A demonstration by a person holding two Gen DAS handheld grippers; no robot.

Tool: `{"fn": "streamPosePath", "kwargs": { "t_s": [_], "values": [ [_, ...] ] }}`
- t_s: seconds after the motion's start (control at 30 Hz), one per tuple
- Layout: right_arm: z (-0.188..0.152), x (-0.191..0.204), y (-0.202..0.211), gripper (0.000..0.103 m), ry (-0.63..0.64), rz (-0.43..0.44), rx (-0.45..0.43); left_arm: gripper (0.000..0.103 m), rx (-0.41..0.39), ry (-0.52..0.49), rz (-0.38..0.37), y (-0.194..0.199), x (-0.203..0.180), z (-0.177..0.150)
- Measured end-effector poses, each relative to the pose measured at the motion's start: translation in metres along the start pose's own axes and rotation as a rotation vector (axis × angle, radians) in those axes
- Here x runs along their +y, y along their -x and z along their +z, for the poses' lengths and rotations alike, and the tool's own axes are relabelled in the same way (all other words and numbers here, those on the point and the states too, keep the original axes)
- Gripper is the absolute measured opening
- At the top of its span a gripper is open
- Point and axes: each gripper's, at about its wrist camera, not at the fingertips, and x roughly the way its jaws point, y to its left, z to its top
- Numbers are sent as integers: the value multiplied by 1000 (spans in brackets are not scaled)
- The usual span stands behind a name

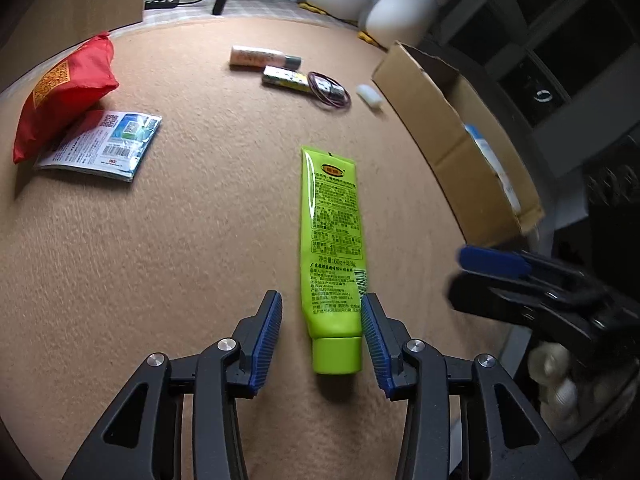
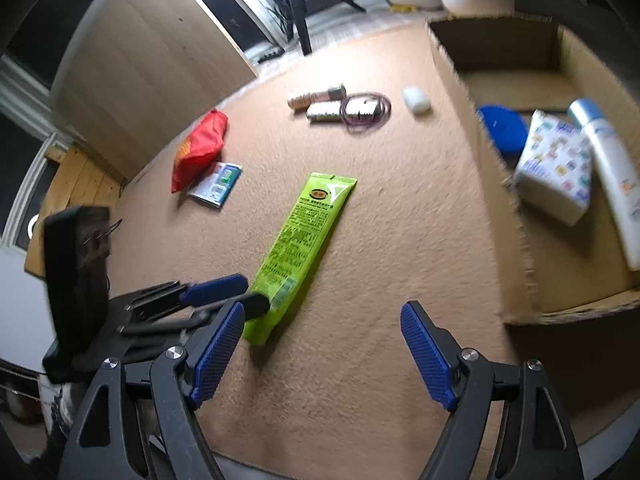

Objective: Organize objects
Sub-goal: 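Lower the left tool onto the lime-green tube and close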

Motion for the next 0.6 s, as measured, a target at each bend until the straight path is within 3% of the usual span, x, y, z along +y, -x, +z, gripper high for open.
{"fn": "streamPosePath", "kwargs": {
  "t_s": [0.2, 0.6],
  "values": [
    [5, -5, -26, 76, -73, 45, 55, 52, 16, -16, -17, 2, -1, -5],
    [3, 8, -47, 49, -117, 130, 123, 52, 41, -52, -20, -4, -10, -13]
  ]
}}
